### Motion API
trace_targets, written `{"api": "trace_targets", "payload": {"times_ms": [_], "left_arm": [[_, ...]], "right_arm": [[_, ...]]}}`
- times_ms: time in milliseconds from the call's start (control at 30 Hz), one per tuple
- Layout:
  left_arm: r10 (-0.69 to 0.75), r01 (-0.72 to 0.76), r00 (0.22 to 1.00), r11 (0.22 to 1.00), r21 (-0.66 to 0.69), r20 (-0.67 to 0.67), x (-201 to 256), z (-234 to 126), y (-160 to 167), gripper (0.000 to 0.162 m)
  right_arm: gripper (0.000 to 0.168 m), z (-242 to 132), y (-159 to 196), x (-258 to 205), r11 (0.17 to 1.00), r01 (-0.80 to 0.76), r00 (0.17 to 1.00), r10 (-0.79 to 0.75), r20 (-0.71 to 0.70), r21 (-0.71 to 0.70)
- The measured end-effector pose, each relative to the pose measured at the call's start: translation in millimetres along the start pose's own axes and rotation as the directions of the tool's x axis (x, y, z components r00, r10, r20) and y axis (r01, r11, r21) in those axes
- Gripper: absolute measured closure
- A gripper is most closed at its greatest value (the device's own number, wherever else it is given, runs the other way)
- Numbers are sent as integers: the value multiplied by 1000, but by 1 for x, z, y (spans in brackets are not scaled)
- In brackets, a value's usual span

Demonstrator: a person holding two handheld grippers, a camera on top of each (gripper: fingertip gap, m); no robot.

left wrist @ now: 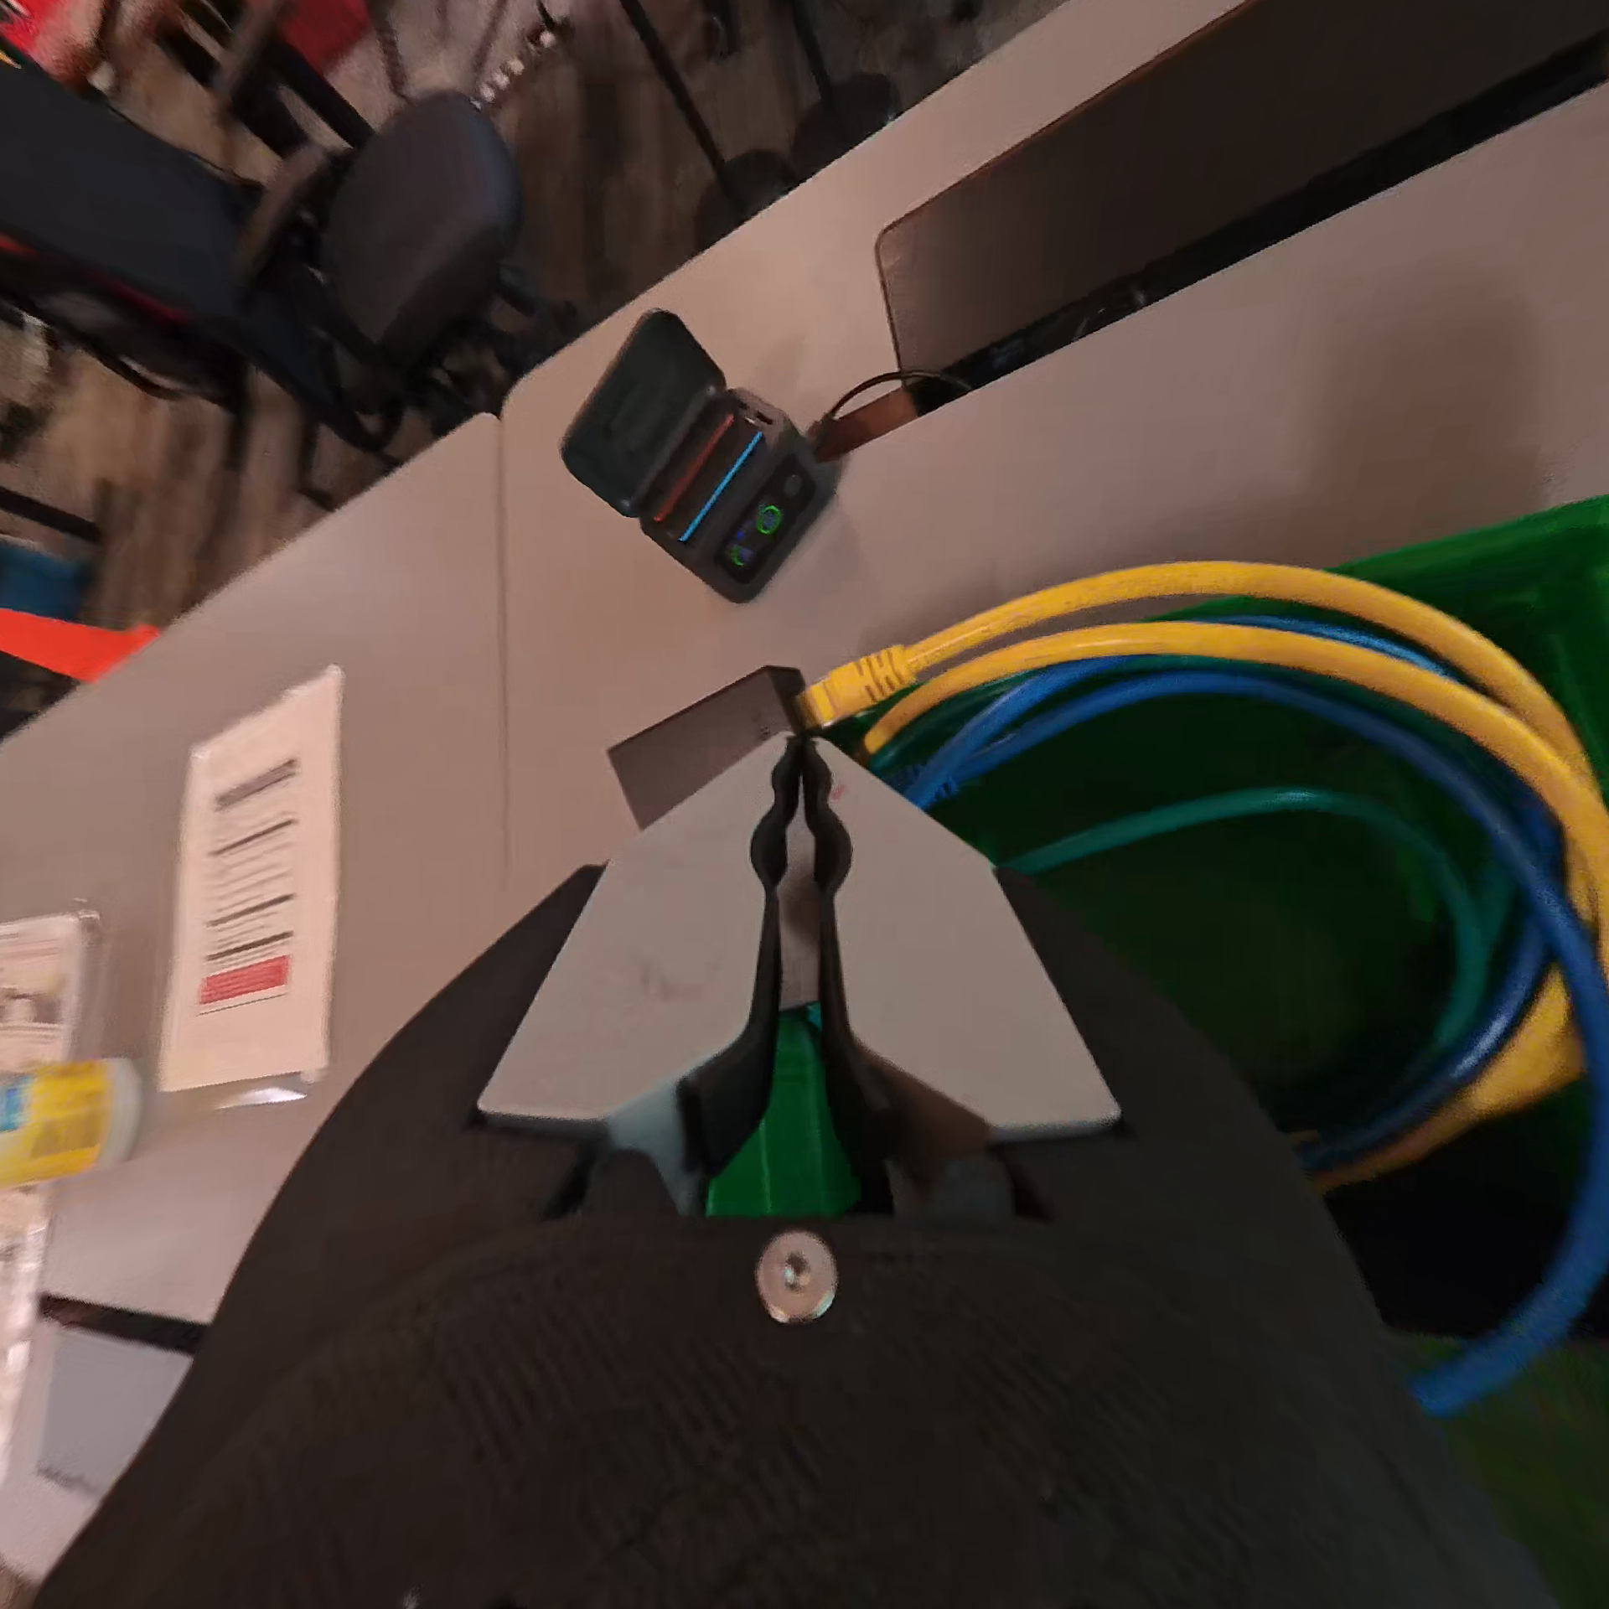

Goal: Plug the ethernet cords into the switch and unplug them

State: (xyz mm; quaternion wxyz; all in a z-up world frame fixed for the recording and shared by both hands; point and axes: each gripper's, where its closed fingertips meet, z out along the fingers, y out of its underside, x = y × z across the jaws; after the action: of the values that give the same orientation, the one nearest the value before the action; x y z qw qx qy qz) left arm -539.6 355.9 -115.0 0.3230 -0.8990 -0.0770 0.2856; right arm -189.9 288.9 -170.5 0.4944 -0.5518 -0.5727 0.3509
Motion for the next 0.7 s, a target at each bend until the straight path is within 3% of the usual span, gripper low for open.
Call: {"api": "trace_targets", "payload": {"times_ms": [133, 200, 333, 433, 700], "left_arm": [[24, -21, 997, 999, -38, 80, -13, 0, 9, 159], [-21, 22, 999, 998, -53, 26, -10, 0, 14, 137], [-174, 173, 985, 983, -58, -20, -18, 3, 18, 119], [-244, 238, 968, 967, -87, -54, -17, 9, 21, 111], [-226, 220, 973, 968, -116, -36, -20, 26, 22, 103]], "right_arm": [[108, -1, 0, 0, 1000, 1, 1000, -1, -1, 2], [108, -1, 0, 0, 1000, -2, 1000, 2, 2, 2], [108, 0, 0, -1, 1000, -1, 1000, 1, 6, 1], [108, 0, 0, -1, 1000, -4, 1000, 4, 8, 2], [108, 1, -1, -3, 1000, -7, 1000, 7, 16, 2]]}}
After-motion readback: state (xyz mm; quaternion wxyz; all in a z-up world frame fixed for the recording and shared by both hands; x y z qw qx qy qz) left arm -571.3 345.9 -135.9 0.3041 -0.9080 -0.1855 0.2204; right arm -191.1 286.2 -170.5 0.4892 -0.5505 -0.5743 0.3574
